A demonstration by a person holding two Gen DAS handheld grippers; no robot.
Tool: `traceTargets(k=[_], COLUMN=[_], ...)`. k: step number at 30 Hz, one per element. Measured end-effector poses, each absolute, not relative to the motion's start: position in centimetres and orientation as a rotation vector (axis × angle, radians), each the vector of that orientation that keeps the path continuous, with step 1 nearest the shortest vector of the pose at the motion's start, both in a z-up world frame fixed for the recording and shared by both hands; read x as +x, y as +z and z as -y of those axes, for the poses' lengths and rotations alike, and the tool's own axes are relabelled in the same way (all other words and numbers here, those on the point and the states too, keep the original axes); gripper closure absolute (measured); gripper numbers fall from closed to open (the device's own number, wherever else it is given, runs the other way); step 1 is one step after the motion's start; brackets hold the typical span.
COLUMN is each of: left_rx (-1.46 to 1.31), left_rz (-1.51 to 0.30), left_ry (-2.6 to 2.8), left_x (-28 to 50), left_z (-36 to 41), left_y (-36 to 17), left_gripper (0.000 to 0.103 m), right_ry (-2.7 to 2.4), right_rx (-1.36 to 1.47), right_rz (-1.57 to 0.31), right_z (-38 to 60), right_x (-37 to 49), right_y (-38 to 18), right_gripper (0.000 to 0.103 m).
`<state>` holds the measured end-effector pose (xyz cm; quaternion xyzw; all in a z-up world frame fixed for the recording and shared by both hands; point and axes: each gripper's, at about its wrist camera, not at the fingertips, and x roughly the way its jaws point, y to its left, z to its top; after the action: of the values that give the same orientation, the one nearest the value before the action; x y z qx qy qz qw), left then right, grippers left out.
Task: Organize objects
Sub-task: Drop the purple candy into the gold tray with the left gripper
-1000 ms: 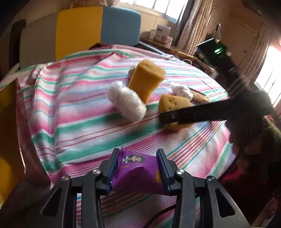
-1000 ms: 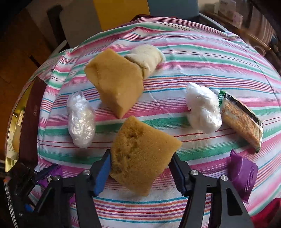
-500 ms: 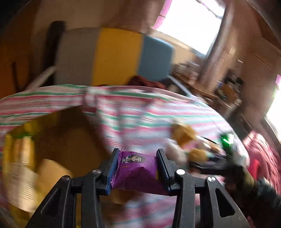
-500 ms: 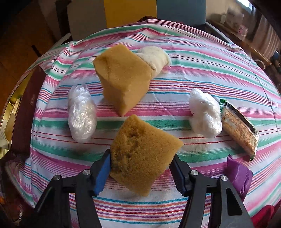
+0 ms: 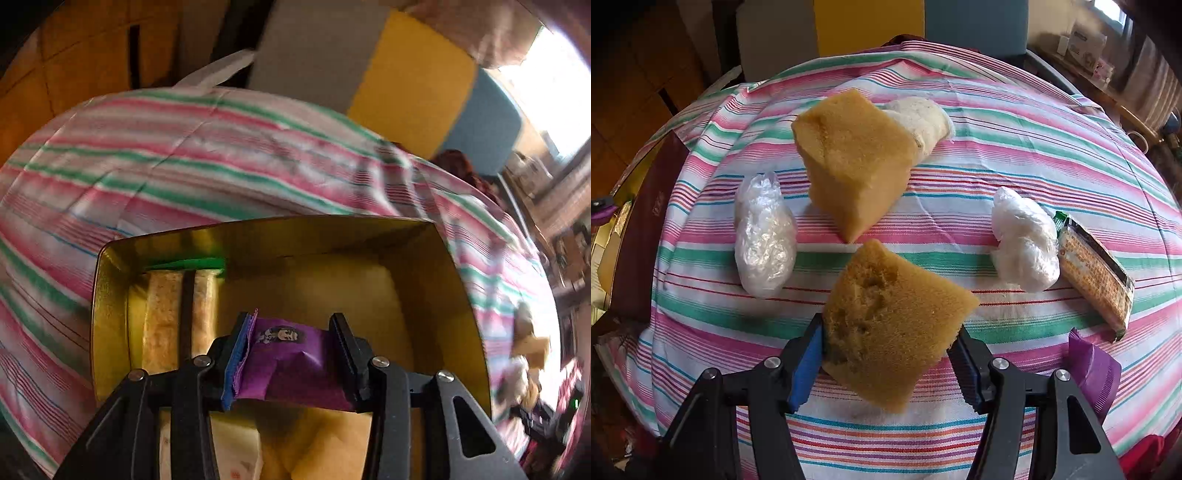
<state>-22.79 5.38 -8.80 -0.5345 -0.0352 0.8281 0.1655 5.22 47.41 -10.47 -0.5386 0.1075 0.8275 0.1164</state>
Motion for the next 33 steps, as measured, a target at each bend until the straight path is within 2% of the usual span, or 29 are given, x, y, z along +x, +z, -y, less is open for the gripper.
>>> traceTargets(k=[3,7,21,28,33], left_rx=[-1.564,-1.54,-1.182,-1.144,-1.136], left_rz=[0.125,0.179,0.034,-0.027,-0.034], left_ry=[2.374,2.399,2.558,2.556,2.555], left_x=[-23.8,-23.2,-9.4,-5.5,-4.4], left_z=[-5.1,-4.4,-2.8,-2.9,-2.8], left_y=[-9.5,-8.6,-2.7,-2.8,-3.0], left_gripper=[0.055,0.054,0.054,0.054,0.054], right_ry=[2.423,2.424,2.434,2.539,2.731], right_rx=[-1.576,-1.576,-1.54,-1.38,-1.274], right_rz=[-0.31,-0.304,-0.341,-0.445,-0.408], right_z=[-47.1,-47.0,-46.2,-44.1,-39.9], right_x=[5.2,5.2,6.3,9.0,7.8], right_y=[-10.5,-10.6,-9.4,-5.5,-0.7], right_gripper=[0.039,0.039,0.044,0.044,0.043])
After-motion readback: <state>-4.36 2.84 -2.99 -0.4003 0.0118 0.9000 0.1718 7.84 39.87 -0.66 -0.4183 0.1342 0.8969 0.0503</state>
